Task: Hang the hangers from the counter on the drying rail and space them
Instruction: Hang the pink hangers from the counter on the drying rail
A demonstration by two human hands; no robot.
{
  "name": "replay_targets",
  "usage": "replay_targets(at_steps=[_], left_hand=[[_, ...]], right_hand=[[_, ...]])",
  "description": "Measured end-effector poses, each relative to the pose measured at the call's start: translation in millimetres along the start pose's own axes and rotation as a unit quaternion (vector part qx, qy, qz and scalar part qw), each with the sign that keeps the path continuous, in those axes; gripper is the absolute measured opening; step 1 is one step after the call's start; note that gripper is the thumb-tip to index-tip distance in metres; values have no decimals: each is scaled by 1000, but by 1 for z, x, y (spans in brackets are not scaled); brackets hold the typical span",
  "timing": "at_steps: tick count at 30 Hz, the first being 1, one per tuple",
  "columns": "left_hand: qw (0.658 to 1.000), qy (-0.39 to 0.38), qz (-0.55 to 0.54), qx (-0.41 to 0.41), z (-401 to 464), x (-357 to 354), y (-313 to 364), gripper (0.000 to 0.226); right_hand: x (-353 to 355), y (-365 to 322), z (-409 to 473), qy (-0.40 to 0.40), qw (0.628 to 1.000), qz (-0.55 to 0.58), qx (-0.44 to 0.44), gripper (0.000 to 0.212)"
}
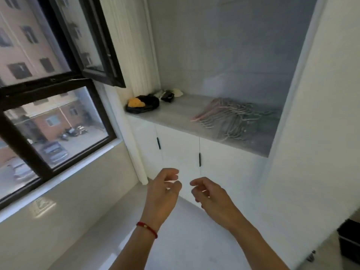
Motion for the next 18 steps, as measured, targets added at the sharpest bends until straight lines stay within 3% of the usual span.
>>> replay_targets(at_steps=[4, 11, 18], left_hand=[[999, -31, -19, 3, 106, -27, -8, 26], [997, -68, 45, 14, 275, -48, -16, 27], [988, -99, 117, 19, 422, -78, -20, 28]], right_hand=[[52, 17, 83, 39, 998, -33, -33, 18], [126, 28, 217, 98, 991, -57, -75, 19], [177, 59, 336, 102, 991, -43, -71, 17]])
Point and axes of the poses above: each hand's wrist, its own z-axis towards the middle knuckle, its own x-axis out of the back of the hand, y = z × x, the point moved 8 cm from there along z, towards the middle knuckle, and after that the axes turned 10 degrees about -y, right-handed, at the moved point
